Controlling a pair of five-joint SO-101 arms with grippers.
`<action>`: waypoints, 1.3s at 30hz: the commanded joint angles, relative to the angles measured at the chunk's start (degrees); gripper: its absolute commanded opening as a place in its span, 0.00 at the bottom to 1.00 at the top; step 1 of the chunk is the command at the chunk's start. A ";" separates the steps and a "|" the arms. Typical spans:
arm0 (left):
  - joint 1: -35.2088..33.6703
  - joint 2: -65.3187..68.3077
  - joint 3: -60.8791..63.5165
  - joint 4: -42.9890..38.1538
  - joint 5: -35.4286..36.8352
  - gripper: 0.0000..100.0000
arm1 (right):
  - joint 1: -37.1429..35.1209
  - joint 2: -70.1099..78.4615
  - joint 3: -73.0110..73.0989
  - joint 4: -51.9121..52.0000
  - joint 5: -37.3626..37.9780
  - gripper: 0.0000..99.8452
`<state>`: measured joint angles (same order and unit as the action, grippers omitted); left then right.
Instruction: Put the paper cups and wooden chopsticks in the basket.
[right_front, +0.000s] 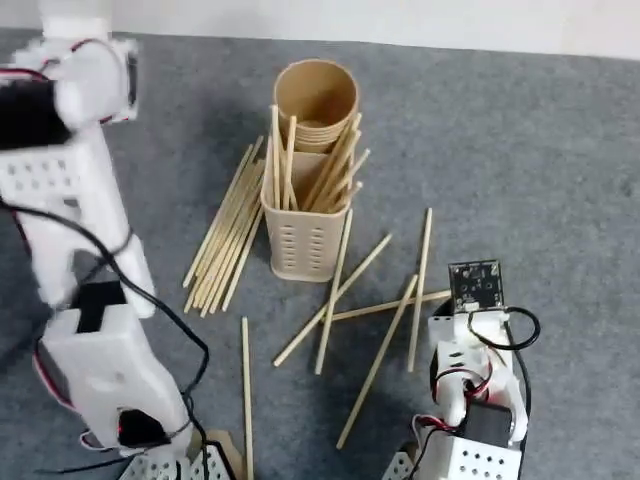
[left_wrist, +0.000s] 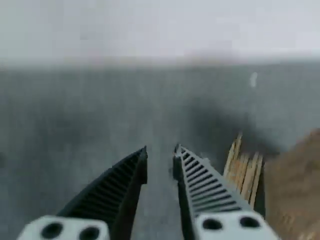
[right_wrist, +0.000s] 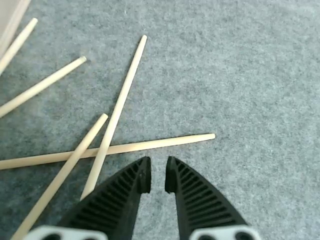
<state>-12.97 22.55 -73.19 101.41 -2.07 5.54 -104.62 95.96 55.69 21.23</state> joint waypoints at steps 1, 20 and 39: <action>-1.80 -1.80 27.74 0.26 -0.88 0.12 | -0.40 -0.57 7.34 -0.92 0.44 0.07; 9.45 -1.71 77.14 -35.69 -16.62 0.19 | -0.40 -0.57 7.34 -0.84 0.35 0.07; 9.98 -2.33 73.36 -35.16 -20.40 0.00 | -0.40 -0.57 7.34 -0.84 0.35 0.07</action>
<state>-4.09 22.64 7.34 61.49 -21.93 5.54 -104.62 95.96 55.69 21.23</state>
